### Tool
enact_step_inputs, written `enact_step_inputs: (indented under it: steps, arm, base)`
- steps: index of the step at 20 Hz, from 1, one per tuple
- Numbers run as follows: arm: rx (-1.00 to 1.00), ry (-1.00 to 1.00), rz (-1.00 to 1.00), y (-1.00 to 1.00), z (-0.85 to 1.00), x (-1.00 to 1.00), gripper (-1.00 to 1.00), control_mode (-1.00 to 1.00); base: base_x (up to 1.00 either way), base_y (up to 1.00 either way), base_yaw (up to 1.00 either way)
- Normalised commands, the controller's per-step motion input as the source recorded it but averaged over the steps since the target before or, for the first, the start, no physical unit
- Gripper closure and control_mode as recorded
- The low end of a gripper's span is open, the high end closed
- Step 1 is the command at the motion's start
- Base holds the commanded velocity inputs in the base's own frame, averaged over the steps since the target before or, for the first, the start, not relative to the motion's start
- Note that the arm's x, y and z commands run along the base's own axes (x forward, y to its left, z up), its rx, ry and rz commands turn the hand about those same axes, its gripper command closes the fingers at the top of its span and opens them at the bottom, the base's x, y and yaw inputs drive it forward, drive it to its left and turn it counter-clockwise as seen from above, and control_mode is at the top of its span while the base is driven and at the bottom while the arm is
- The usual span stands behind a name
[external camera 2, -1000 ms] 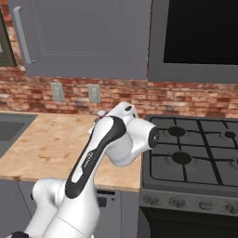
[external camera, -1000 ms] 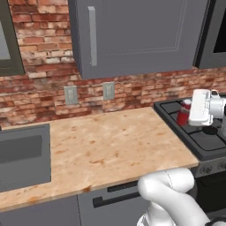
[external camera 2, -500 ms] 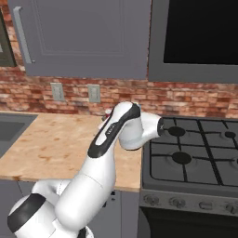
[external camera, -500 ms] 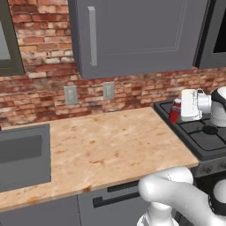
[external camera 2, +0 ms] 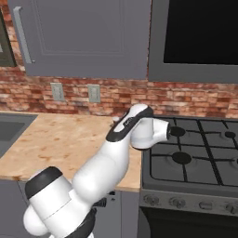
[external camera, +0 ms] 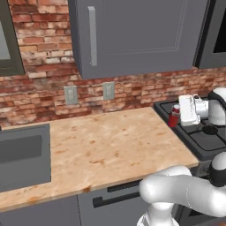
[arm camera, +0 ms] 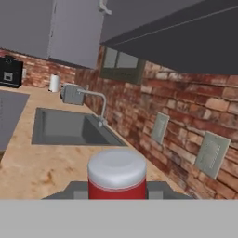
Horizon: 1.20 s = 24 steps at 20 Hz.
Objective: Collect the paprika, ketchup, and shaker from the cabinet and place them next to the stove.
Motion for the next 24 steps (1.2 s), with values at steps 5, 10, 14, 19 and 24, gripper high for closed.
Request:
enact_step_inputs:
  steps: [5,10,14,19,24]
  arm:
    - [-0.01,0.03,0.00,-0.02,-0.32,0.21,1.00,-1.00]
    - [-0.01,0.05,0.01,-0.02,-0.37,0.18,1.00,-1.00]
    - [0.00,0.07,0.02,-0.03,-0.33,0.19,1.00,-1.00]
    - [0.00,0.03,0.03,-0.06,-0.22,0.14,1.00,-1.00]
    - [0.00,0.01,0.04,-0.05,-0.14,0.13,1.00,-1.00]
  base:
    - [0.00,0.00,0.00]
    - [0.00,0.00,0.00]
    - [0.00,0.00,0.00]
    - [0.00,0.00,0.00]
    - [0.00,0.00,0.00]
